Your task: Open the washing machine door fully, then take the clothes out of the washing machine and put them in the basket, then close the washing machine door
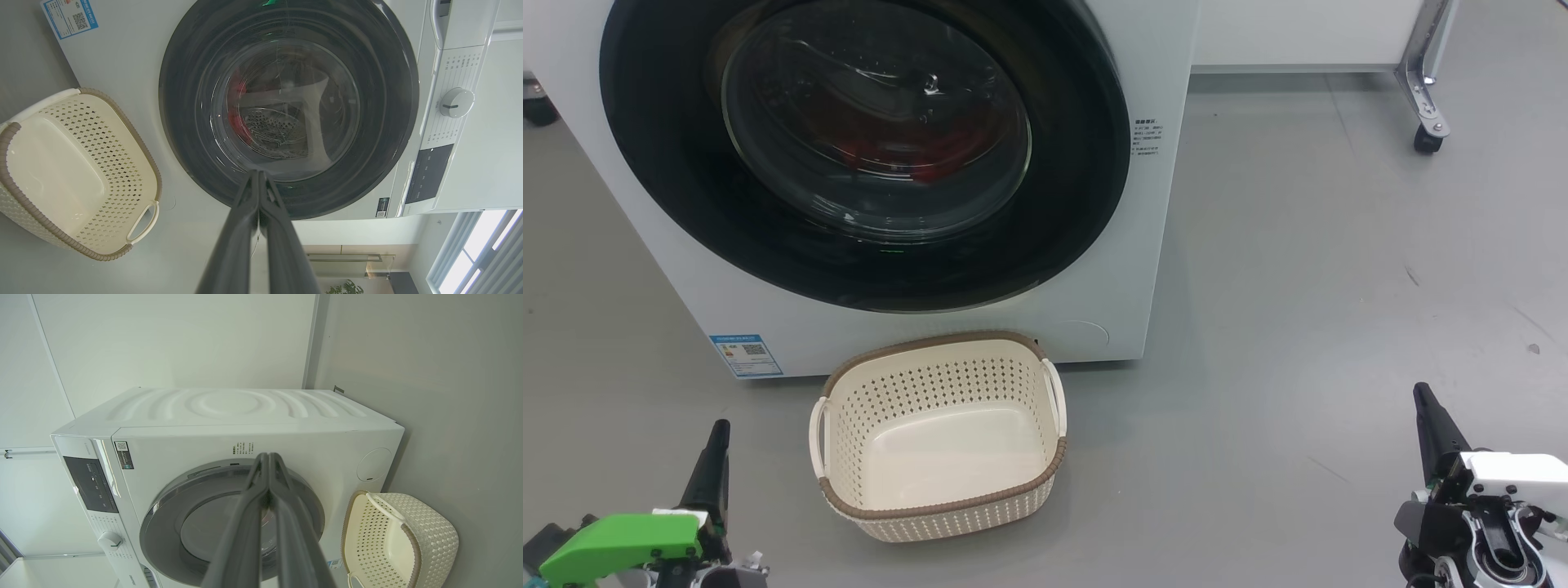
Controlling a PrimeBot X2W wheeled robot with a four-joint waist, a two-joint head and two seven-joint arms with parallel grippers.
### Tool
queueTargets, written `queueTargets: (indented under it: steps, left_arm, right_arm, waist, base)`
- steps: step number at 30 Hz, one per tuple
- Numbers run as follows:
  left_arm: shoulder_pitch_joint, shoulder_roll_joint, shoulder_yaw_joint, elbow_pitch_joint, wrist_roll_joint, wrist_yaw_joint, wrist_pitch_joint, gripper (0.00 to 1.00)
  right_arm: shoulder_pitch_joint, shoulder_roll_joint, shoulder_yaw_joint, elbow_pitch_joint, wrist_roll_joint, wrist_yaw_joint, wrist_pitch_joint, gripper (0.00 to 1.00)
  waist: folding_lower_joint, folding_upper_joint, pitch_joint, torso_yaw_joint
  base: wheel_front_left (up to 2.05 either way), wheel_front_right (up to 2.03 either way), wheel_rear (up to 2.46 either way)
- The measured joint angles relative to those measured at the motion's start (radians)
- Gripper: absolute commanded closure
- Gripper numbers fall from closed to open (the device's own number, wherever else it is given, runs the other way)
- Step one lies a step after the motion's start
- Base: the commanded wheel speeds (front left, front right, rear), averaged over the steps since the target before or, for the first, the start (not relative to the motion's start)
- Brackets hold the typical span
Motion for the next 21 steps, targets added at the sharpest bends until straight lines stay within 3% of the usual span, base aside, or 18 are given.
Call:
queueTargets:
  steps: [21]
  left_arm:
    - [0.000, 0.000, 0.000, 0.000, 0.000, 0.000, 0.000, 1.00]
  right_arm:
    - [0.000, 0.000, -0.001, 0.000, 0.000, 0.000, 0.000, 1.00]
  waist:
    - [0.0000, 0.0000, 0.000, 0.000]
  base:
    - [0.00, 0.00, 0.00]
